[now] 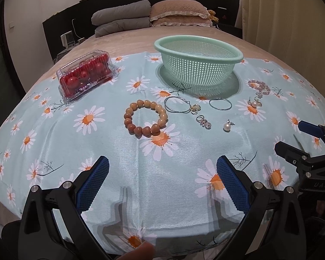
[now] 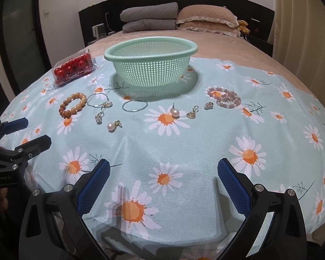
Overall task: Organize jewelry
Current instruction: 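Grasp the wooden bead bracelet with the left tool while the right tool grasps the pearl earring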
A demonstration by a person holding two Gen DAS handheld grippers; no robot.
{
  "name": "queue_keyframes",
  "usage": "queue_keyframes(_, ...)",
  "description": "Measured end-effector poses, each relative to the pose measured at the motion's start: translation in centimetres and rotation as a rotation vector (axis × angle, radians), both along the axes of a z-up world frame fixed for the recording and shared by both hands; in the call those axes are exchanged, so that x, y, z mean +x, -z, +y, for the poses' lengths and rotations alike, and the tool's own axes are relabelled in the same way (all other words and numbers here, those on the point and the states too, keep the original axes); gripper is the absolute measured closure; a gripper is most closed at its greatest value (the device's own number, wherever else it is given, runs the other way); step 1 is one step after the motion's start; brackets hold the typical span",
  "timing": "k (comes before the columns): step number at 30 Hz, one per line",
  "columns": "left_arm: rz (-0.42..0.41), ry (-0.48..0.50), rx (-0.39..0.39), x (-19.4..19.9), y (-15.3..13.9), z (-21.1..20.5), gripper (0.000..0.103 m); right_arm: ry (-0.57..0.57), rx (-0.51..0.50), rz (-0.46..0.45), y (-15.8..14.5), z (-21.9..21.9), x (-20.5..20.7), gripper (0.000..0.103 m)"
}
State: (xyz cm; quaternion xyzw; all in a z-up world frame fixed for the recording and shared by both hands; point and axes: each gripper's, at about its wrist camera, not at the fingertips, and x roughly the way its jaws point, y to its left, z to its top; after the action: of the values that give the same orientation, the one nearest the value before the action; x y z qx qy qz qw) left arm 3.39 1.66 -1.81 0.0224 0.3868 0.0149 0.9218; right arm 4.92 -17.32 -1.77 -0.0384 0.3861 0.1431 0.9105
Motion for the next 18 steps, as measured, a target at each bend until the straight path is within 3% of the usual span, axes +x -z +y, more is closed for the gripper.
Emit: queue_keyframes(18, 0.049, -0.005, 0.033, 7.0, 1.7, 2.6, 0.006, -0.075, 0.040, 0.058, 1.2, 2.1, 8.0, 0.008)
